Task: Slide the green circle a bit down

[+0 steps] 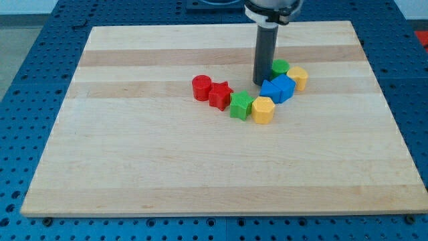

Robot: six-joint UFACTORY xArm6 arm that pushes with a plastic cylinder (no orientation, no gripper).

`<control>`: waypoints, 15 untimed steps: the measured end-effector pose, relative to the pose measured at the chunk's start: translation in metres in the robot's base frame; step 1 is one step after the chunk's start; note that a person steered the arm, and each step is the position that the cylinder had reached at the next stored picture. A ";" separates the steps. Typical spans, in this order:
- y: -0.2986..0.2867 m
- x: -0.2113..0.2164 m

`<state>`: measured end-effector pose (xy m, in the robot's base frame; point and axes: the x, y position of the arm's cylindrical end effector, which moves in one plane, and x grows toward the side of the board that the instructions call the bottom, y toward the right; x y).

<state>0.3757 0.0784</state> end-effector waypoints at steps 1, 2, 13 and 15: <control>0.031 0.000; 0.064 -0.006; 0.000 -0.058; 0.021 -0.056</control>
<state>0.3195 0.0997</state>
